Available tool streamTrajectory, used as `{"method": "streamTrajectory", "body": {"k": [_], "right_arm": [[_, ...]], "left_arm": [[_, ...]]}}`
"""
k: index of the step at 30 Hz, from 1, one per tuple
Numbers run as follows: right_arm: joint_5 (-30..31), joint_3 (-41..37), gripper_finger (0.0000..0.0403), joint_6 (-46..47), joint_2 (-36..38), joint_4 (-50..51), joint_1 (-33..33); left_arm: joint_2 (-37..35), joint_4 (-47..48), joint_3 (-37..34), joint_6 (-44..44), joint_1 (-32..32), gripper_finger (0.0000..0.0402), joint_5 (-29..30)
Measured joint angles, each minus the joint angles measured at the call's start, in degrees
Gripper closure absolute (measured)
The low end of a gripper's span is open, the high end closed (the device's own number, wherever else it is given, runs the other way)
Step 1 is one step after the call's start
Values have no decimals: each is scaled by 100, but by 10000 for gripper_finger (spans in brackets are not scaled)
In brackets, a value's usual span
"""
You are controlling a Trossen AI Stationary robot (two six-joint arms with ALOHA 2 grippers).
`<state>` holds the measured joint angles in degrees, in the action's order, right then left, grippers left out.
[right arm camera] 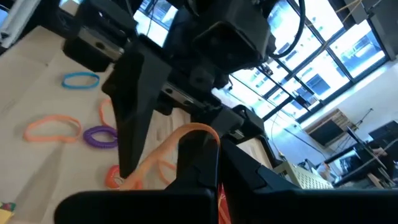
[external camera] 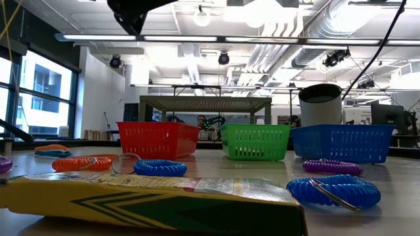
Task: Pick & Place Office Desk Supplies
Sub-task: Put the orange rubber band into the red bin
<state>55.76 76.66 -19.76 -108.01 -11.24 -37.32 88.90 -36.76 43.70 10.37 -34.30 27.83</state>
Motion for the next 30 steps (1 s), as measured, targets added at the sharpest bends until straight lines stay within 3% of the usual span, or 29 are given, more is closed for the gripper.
{"method": "streamTrajectory", "body": {"k": [11, 16, 30], "right_arm": [[188, 0, 400, 43, -4, -14, 105], [713, 0, 400, 14, -4, 36, 160], [715, 0, 400, 41, -11, 34, 149]], "left_arm": [[-2, -480, 4, 15, 2, 209, 2], [-2, -521, 4, 15, 2, 209, 2], [-2, -714, 4, -105, 195, 209, 11]]}}
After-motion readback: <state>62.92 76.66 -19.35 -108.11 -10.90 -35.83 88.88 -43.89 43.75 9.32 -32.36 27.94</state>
